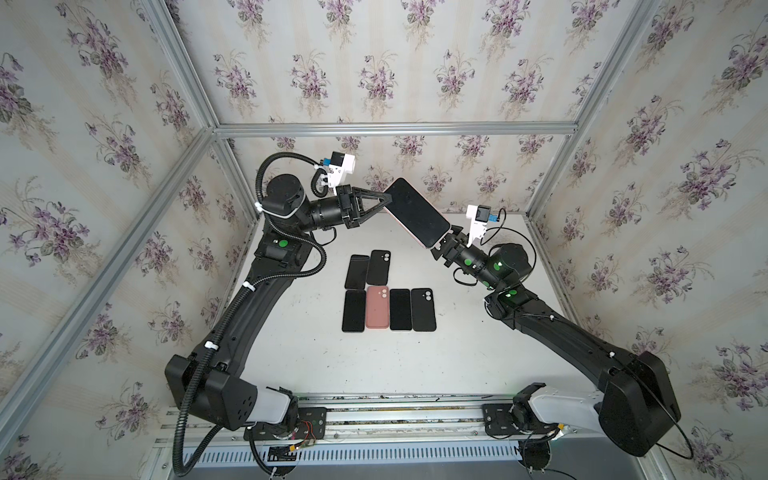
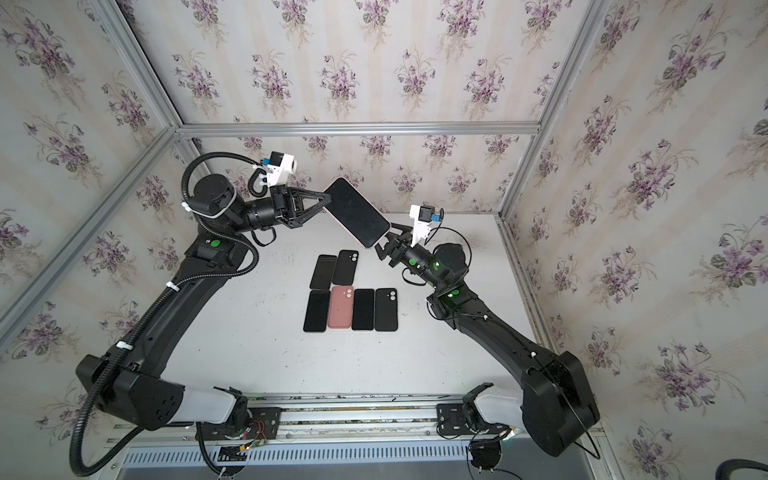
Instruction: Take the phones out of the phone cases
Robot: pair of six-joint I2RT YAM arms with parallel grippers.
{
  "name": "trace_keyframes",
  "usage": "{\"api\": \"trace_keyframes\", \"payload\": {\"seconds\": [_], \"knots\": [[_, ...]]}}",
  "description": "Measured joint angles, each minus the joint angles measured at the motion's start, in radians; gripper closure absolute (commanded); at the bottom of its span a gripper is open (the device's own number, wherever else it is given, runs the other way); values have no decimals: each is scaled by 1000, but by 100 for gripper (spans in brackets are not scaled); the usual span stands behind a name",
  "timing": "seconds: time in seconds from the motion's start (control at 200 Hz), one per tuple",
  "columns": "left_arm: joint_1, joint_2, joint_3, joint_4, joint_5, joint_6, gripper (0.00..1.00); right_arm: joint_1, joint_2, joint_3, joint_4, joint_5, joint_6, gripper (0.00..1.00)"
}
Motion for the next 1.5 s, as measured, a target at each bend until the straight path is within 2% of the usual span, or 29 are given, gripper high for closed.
{"api": "trace_keyframes", "payload": {"seconds": [0.195,0.41,1.499], "knots": [[-1,41,-2,129,-36,-135,100,6,-10,-35,68,-100,75,31],[-2,65,-20,198,-68,-214,100,54,-50,-41,87,-158,101,29],[-9,78,-77,282,-96,-291,100,43,25,12,251,-146,199,29]]}}
